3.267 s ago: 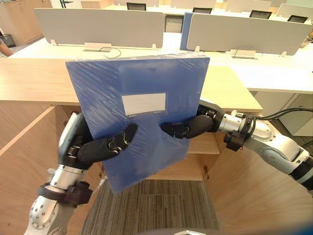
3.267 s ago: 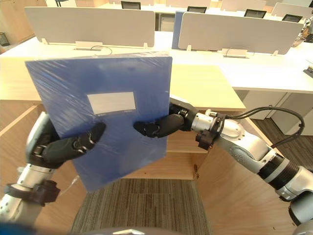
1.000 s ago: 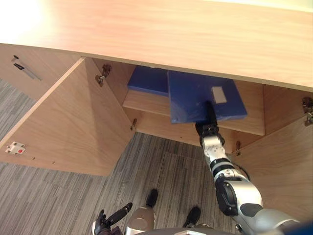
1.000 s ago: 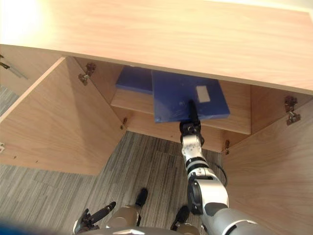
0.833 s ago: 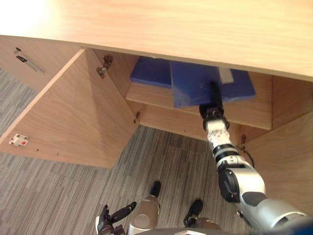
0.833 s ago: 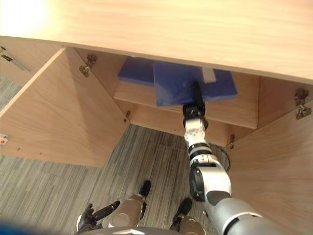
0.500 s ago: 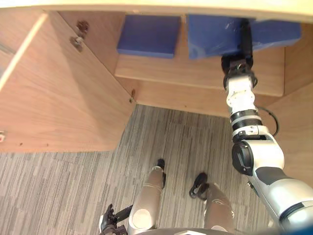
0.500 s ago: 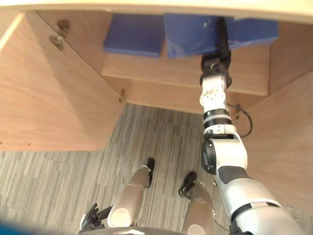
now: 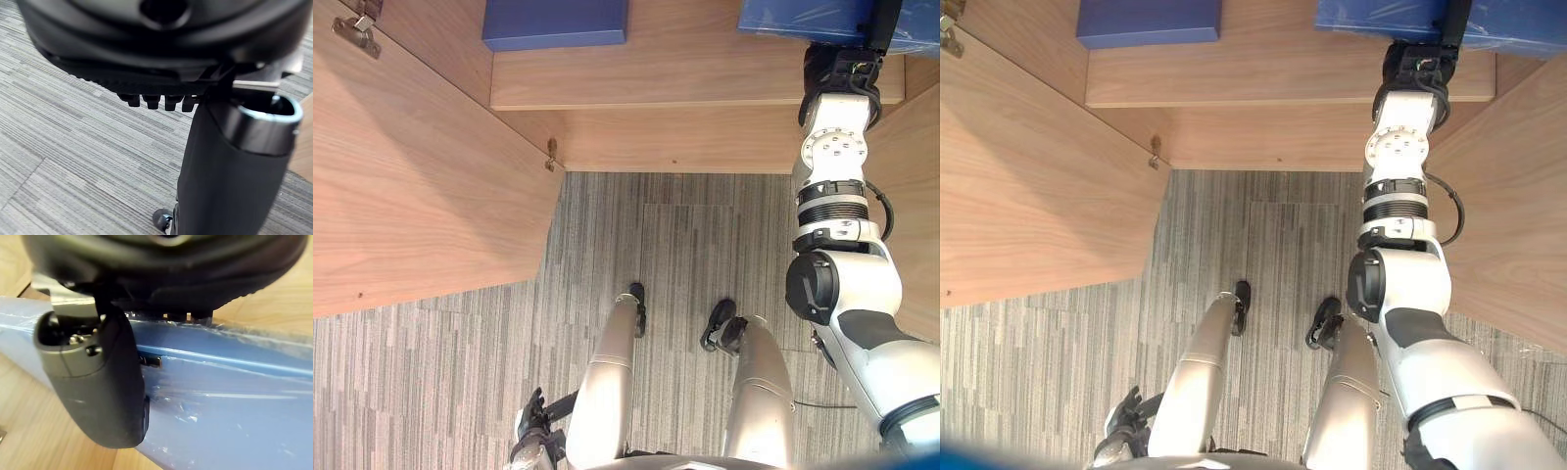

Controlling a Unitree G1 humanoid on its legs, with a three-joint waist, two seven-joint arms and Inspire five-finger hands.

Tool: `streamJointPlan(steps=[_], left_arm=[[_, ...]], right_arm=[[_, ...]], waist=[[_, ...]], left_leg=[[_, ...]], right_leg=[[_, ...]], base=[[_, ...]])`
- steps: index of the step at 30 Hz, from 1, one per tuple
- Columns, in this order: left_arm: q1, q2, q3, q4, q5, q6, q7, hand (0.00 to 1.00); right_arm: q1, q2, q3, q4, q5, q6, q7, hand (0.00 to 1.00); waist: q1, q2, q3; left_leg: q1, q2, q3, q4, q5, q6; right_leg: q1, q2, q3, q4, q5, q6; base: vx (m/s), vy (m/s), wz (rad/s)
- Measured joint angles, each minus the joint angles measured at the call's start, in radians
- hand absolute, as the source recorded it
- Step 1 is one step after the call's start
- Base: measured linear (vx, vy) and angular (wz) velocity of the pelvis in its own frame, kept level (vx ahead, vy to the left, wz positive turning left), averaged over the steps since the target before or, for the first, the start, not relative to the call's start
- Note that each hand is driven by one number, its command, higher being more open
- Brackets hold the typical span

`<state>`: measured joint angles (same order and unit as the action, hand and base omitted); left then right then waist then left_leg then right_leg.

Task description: Walk over to the cabinet, pick up the folder, carry it to the office cabinet, place the folder inside the office cabinet, then close the office cabinet door

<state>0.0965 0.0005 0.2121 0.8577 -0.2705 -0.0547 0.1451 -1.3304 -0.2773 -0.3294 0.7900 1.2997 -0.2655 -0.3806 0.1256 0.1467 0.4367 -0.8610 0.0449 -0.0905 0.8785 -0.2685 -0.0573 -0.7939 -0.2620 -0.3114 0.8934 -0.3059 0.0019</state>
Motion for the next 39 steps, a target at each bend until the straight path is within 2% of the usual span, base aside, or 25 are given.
streamJointPlan(steps=[7, 14, 24, 30, 39], left_arm=[[-0.009, -0.007, -0.004, -0.029, -0.004, 0.0, 0.023, 1.0], [-0.009, -0.007, 0.0, -0.029, -0.003, 0.0, 0.025, 1.0], [-0.009, -0.007, 0.003, -0.037, 0.009, 0.0, 0.03, 1.0], [-0.009, -0.001, 0.006, -0.04, 0.028, -0.002, 0.031, 1.0], [-0.009, 0.007, 0.005, -0.042, 0.029, -0.002, 0.028, 1.0]], right_arm=[[-0.15, 0.006, 0.008, 0.0, -0.002, -0.023, -0.047, 1.0], [-0.224, -0.039, 0.135, 0.014, -0.014, 0.003, -0.043, 1.0], [-0.228, -0.012, 0.151, 0.073, -0.014, 0.018, -0.021, 1.0], [-0.168, 0.038, 0.156, 0.164, -0.083, 0.08, -0.016, 1.0], [-0.112, 0.04, 0.321, 0.319, -0.128, 0.186, -0.003, 1.0]], waist=[[0.003, 0.0, 0.0], [0.006, 0.0, 0.0], [0.008, 0.0, -0.001], [0.003, -0.005, -0.007], [-0.002, -0.019, -0.016]], left_leg=[[0.009, 0.0, -0.001, -0.057, 0.017, 0.0], [0.058, 0.0, -0.004, -0.106, 0.024, 0.0], [0.088, 0.014, 0.005, -0.161, 0.045, -0.002], [0.111, 0.032, 0.027, -0.183, 0.048, -0.003], [0.104, 0.043, 0.044, -0.194, 0.051, -0.006]], right_leg=[[0.009, 0.003, -0.014, -0.056, 0.023, -0.004], [0.067, 0.005, -0.042, -0.113, 0.033, -0.003], [0.096, 0.027, -0.046, -0.184, 0.069, -0.005], [0.111, 0.048, -0.036, -0.22, 0.087, -0.006], [0.094, 0.06, -0.023, -0.233, 0.101, -0.01]], base=[[0.0, 0.009, 0.01], [0.0, 0.009, 0.02], [-0.01, 0.009, -0.04], [-0.03, 0.003, -0.12], [-0.01, 0.001, -0.06]])
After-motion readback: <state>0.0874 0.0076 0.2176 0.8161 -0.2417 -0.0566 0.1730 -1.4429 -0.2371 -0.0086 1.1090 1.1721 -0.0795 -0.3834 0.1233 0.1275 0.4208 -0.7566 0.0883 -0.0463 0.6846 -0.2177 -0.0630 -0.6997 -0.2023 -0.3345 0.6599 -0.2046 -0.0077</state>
